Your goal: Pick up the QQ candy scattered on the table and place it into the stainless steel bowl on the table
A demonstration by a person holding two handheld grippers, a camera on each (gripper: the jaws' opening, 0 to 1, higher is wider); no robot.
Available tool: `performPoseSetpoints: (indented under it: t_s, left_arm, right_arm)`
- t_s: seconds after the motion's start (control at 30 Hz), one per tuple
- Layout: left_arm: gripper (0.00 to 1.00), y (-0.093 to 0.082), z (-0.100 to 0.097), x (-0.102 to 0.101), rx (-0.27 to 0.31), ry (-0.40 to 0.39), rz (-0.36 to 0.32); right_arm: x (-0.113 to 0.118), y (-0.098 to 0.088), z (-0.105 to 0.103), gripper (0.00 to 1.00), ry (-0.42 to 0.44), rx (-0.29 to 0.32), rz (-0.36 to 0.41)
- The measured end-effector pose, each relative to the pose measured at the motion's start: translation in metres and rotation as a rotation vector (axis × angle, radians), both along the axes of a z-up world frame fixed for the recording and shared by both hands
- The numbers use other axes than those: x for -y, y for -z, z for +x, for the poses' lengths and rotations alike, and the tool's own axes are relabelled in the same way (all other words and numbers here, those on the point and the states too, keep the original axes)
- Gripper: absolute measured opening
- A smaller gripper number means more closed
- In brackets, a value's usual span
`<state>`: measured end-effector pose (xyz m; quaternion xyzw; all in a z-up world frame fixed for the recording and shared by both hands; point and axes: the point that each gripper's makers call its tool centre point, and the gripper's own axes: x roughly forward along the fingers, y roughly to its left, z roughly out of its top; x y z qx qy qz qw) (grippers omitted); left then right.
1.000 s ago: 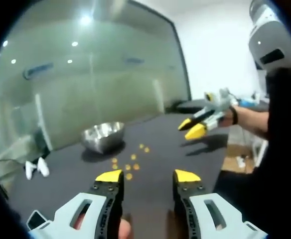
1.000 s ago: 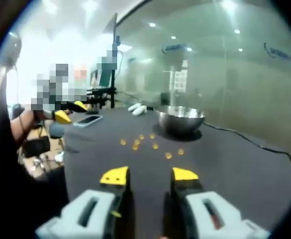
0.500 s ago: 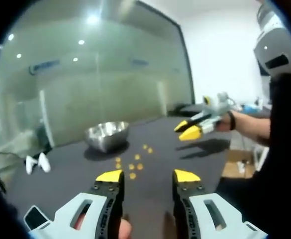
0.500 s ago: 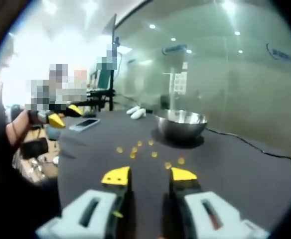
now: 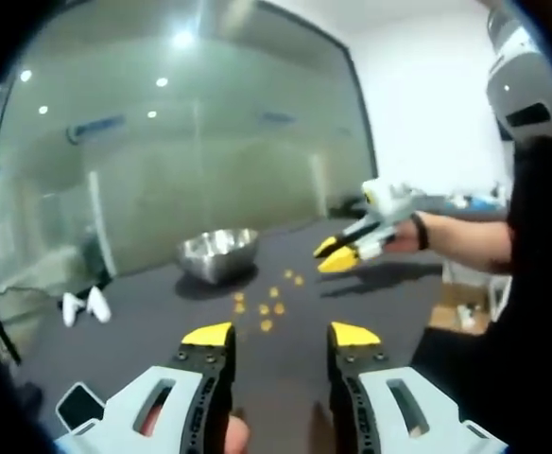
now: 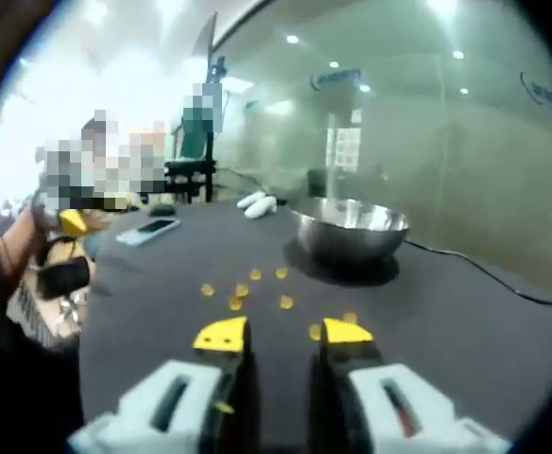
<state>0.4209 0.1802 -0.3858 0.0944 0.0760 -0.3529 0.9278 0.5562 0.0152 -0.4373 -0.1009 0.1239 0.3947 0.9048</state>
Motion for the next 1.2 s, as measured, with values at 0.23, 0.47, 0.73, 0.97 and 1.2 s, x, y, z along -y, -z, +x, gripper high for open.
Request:
performPoseSetpoints:
  t_s: [0.23,0.47,0.73,0.97,1.2]
  left_arm:
    - [0.4,0.002,0.001,-0.007,-0.01,-0.021,-0.017]
    - [0.4,-0.003,-0.006,-0.003,0.016,0.004,-0.016]
    - [0.4,0.003,-0.009,-0.007,-0.001,-0.013,-0.025]
    - [0.39,-0.005,-0.011,-0.009,0.007,-0.014,-0.058]
    - [0.39,-0.011,-0.016,-0.004,0.025,0.007,-0.078]
  right_arm:
    - [-0.007,0.032,0.025,0.27,0.024,-0.064,-0.063]
    - [-0.012,0.039,0.037,0.25,0.031,-0.07,-0.062]
    - [-0.014,0.042,0.04,0.18,0.03,-0.079,-0.04]
    - [-0.011,0.042,0.041,0.1,0.05,-0.087,-0.028]
    - [-0.011,0.042,0.041,0.1,0.049,-0.076,-0.034]
